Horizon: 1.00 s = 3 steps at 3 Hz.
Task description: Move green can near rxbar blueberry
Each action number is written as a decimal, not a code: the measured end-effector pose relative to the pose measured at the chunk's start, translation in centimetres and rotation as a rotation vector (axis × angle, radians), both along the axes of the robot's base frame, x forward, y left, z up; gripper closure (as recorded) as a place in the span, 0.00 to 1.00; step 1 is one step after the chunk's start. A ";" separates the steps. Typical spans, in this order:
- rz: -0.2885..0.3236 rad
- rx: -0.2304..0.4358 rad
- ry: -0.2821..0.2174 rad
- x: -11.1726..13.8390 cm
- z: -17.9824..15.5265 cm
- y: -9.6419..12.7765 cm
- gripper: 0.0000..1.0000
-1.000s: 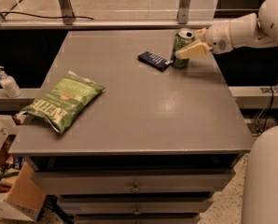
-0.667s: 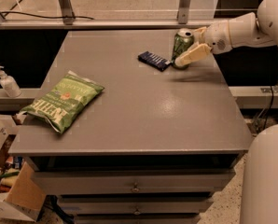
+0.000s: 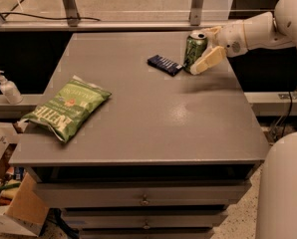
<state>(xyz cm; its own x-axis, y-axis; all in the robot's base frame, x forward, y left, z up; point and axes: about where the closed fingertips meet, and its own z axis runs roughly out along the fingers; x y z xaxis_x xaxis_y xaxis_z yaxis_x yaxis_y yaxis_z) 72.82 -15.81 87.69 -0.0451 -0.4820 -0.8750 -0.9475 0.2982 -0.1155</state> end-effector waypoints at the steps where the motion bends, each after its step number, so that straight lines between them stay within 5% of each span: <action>1: 0.006 0.025 -0.018 -0.9 1.0 -1.7 0.00; 2: -0.033 0.066 -0.046 -2.5 2.3 -6.3 0.00; 3: -0.032 0.066 -0.045 -2.5 2.2 -6.2 0.00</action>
Offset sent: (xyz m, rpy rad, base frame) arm -0.0458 -0.1280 0.0404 0.1082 -0.0801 -0.0883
